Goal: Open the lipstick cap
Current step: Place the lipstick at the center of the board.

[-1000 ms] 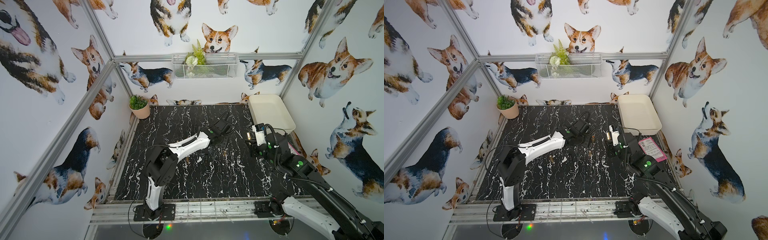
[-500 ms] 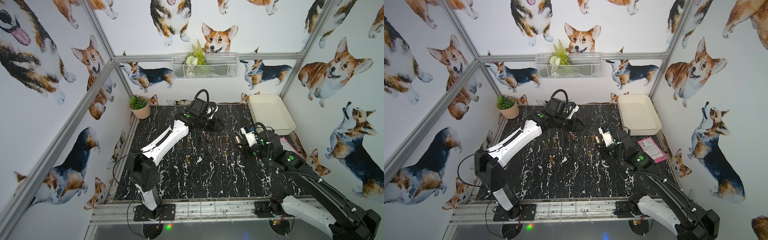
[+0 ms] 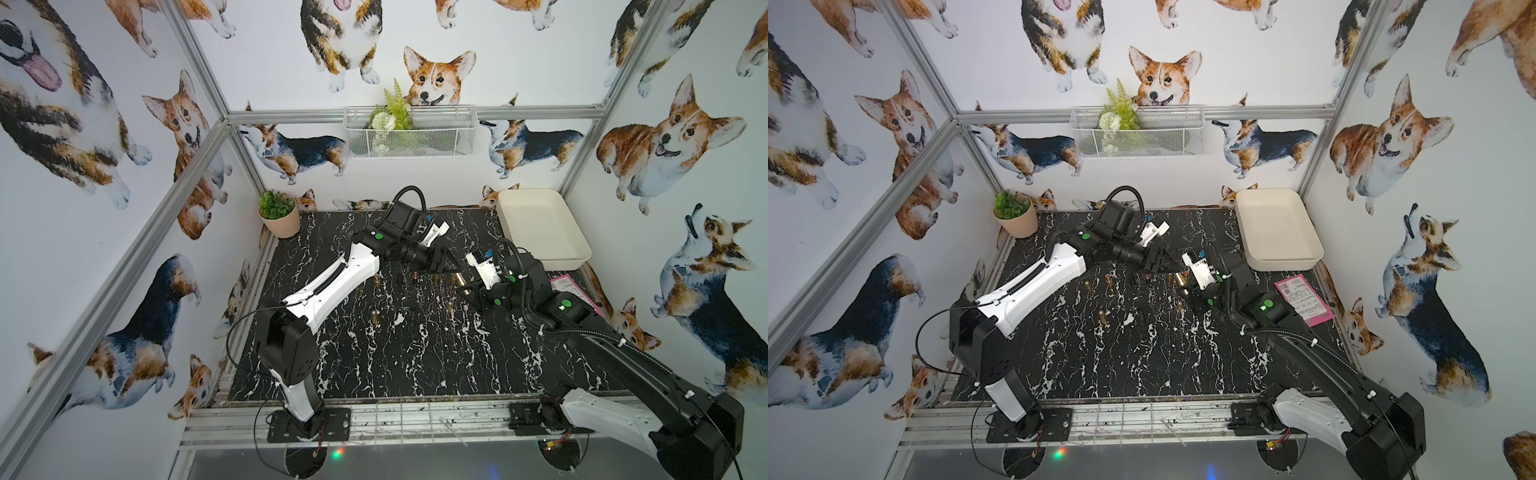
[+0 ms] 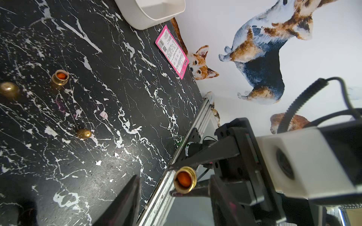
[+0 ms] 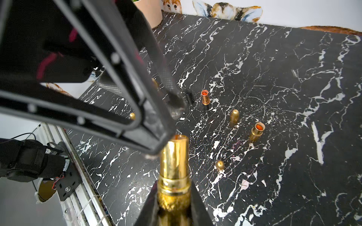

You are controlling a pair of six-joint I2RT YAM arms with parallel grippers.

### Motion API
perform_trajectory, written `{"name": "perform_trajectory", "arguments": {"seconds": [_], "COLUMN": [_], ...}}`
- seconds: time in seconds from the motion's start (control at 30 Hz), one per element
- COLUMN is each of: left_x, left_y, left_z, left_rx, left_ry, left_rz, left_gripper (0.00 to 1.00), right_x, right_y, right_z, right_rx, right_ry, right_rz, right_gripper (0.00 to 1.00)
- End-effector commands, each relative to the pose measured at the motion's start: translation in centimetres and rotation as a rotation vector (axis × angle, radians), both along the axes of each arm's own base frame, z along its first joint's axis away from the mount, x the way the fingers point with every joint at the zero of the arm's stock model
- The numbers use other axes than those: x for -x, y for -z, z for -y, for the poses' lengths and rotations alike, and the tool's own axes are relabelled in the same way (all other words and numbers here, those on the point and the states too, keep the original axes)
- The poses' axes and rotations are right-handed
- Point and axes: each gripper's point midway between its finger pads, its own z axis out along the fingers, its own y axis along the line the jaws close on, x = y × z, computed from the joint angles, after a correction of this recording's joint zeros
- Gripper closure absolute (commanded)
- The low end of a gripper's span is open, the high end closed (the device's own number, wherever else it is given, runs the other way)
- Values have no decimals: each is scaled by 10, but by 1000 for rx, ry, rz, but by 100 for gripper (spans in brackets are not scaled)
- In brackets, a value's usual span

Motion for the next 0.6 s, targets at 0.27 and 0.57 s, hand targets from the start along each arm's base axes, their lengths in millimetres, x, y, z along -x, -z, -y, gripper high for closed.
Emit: {"name": "perform_trajectory", "arguments": {"seconds": [0.27, 0.57], "left_x": [6, 12], "left_y": [1, 1], "left_z": [8, 5], "left_rx": [4, -7], "left_ry": [52, 64], "left_rz": [-29, -37], "left_gripper": [57, 57], "right_x": [-6, -9], "right_y": [-7, -6], "right_z": [-7, -5], "right_rx": [45, 55], "right_ry": [-5, 13], "right_rz": [87, 90], "right_gripper": [88, 89]}}
